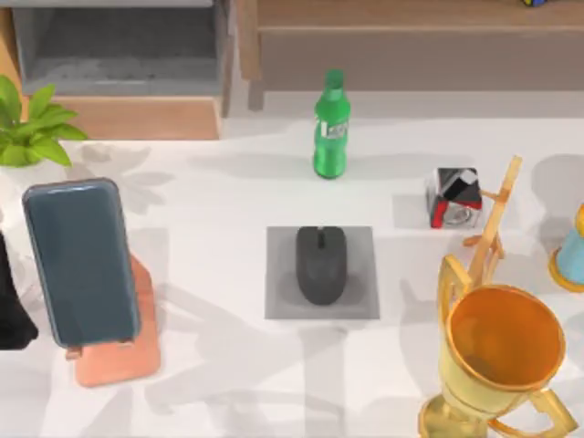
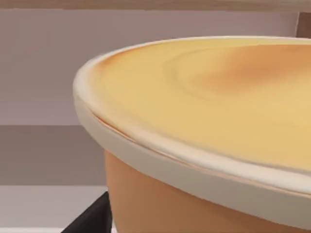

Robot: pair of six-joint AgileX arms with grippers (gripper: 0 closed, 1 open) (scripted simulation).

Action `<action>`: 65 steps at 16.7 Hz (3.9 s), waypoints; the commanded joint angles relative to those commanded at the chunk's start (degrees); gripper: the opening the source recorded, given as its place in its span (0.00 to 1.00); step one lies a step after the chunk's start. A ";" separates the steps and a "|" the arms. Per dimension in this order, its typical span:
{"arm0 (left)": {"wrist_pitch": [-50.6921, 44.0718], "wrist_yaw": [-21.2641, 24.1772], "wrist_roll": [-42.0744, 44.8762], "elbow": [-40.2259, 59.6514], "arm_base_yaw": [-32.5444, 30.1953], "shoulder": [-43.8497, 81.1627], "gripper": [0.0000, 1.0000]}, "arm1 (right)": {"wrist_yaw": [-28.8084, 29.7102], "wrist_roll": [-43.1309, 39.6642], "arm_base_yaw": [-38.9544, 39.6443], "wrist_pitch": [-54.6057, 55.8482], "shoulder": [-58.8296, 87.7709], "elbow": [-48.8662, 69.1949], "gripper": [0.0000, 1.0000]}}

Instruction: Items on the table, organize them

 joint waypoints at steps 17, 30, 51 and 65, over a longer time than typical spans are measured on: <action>0.00 0.00 0.00 0.00 0.00 0.00 1.00 | 0.00 0.00 0.00 0.00 0.00 0.00 0.00; 0.00 0.00 0.00 0.00 0.00 0.00 1.00 | -0.03 0.11 -0.09 -2.30 -2.74 -0.43 0.00; 0.00 0.00 0.00 0.00 0.00 0.00 1.00 | 3.22 11.59 36.75 -25.06 -15.88 20.86 0.00; 0.00 0.00 0.00 0.00 0.00 0.00 1.00 | 41.24 2.59 44.14 -60.80 -7.05 52.66 0.00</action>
